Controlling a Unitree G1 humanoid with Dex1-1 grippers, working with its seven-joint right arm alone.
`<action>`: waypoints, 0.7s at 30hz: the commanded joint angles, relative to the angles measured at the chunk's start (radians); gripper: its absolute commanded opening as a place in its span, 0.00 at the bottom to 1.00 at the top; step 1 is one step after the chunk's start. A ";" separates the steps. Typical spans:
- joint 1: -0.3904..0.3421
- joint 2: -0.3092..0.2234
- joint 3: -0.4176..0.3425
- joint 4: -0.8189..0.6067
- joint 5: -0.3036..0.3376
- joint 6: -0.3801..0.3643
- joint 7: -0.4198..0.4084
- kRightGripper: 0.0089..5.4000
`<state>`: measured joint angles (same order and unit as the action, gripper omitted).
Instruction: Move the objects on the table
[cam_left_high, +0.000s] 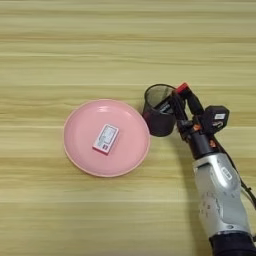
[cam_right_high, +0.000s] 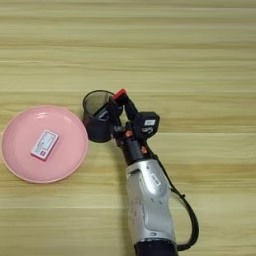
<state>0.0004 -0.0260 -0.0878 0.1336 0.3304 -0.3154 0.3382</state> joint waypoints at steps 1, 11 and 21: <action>-0.052 -0.004 -0.007 -0.034 0.000 -0.010 -0.001 0.25; -0.052 -0.006 -0.010 -0.034 0.002 -0.011 0.004 0.20; -0.034 -0.003 0.000 -0.092 0.017 -0.027 0.033 0.19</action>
<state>-0.0036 -0.0232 -0.0916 0.1155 0.3445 -0.3194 0.3616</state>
